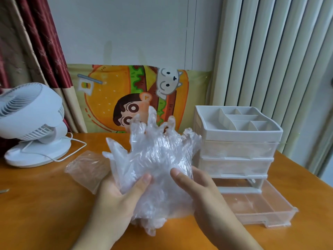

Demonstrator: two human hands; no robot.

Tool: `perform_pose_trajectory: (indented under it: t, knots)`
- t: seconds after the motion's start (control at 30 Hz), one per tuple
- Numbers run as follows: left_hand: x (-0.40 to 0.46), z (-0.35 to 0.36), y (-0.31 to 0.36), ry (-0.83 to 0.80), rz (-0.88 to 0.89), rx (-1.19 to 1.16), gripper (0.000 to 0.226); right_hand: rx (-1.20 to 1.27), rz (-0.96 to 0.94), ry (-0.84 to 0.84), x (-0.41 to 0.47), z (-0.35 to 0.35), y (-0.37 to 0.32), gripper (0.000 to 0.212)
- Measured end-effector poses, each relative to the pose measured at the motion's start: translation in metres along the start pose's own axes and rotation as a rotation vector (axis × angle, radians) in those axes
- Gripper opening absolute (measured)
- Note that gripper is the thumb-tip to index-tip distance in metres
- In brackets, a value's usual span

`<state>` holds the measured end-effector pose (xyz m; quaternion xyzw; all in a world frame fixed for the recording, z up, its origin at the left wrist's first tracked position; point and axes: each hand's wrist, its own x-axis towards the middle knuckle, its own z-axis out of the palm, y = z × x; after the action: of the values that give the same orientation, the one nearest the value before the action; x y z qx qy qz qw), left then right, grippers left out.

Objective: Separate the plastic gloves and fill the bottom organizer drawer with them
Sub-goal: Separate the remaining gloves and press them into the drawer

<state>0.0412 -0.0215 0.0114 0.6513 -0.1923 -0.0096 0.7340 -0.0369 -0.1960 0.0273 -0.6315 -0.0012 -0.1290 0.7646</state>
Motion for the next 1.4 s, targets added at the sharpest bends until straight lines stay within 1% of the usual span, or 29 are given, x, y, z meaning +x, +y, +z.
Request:
perform_pose_trajectory:
  t: [0.1,0.17,0.3,0.37,0.4,0.47,0.5,0.53,0.6,0.67,0.77,0.83,0.93,1.0,1.1,1.17,1.2,1.23,1.27,1.3,1.37,1.4]
  knots:
    - [0.001,0.000,-0.004,0.046,0.049,-0.036,0.042,-0.117,-0.023,-0.026,-0.001,0.003,-0.002,0.014]
    - [0.002,0.000,-0.005,0.036,0.056,-0.073,0.037,-0.172,-0.050,-0.012,0.000,0.005,0.000,0.014]
    - [0.001,0.001,-0.005,-0.054,0.017,-0.119,0.036,-0.140,-0.106,-0.006,-0.003,0.006,-0.001,0.010]
    - [0.001,0.001,-0.005,-0.064,0.003,-0.131,0.038,-0.101,-0.106,-0.017,-0.006,0.005,-0.004,0.009]
    - [0.002,0.001,-0.005,-0.048,0.006,-0.136,0.038,-0.118,-0.102,-0.067,-0.006,0.003,-0.004,0.020]
    - [0.003,-0.001,-0.007,0.016,0.020,-0.151,0.035,-0.169,-0.093,-0.167,-0.003,0.000,-0.001,0.050]
    - [0.004,-0.002,-0.007,0.043,0.022,-0.169,0.034,-0.191,-0.088,-0.194,-0.003,-0.001,0.001,0.060]
    - [0.005,-0.003,-0.008,0.055,0.019,-0.194,0.034,-0.219,-0.094,-0.210,-0.001,-0.003,0.004,0.066]
    - [0.007,-0.004,-0.007,0.050,-0.001,-0.248,0.035,-0.280,-0.120,-0.205,0.002,-0.002,0.008,0.070]
    - [0.007,-0.005,-0.005,0.038,-0.027,-0.278,0.038,-0.321,-0.147,-0.171,0.003,0.001,0.011,0.066]
    - [0.005,-0.004,-0.003,-0.009,-0.030,-0.239,0.039,-0.309,-0.161,-0.109,0.004,0.002,0.013,0.048]
    - [0.004,-0.005,-0.003,-0.032,-0.025,-0.220,0.040,-0.281,-0.172,-0.105,0.005,0.000,0.014,0.038]
    - [0.004,-0.005,-0.004,-0.055,-0.017,-0.216,0.046,-0.259,-0.176,-0.111,0.004,0.000,0.013,0.030]
    - [0.005,-0.005,-0.005,-0.036,-0.008,-0.207,0.048,-0.235,-0.160,-0.135,0.003,0.000,0.011,0.032]
    - [0.004,-0.005,-0.006,-0.002,0.032,-0.122,0.048,-0.100,-0.108,-0.198,0.003,-0.002,0.012,0.050]
    - [0.002,-0.004,-0.003,0.004,0.067,-0.054,0.049,0.001,-0.062,-0.171,0.001,0.001,0.012,0.056]
    - [0.001,-0.003,-0.003,0.000,0.086,-0.036,0.048,0.018,-0.041,-0.138,0.001,0.003,0.013,0.052]
    - [0.000,-0.002,-0.002,-0.006,0.095,-0.022,0.044,0.004,-0.030,-0.088,0.001,0.006,0.012,0.042]
    - [0.000,-0.001,-0.001,-0.017,0.096,-0.017,0.040,-0.024,-0.032,-0.033,0.001,0.008,0.013,0.026]
    - [-0.001,0.000,-0.001,-0.018,0.088,-0.014,0.038,-0.039,-0.033,0.012,0.000,0.010,0.012,0.016]
    - [-0.002,0.001,0.001,-0.011,0.059,-0.047,0.037,-0.089,-0.059,0.052,0.002,0.011,0.014,0.036]
    - [-0.002,0.001,0.000,-0.009,0.028,-0.087,0.036,-0.120,-0.085,0.056,0.004,0.009,0.017,0.038]
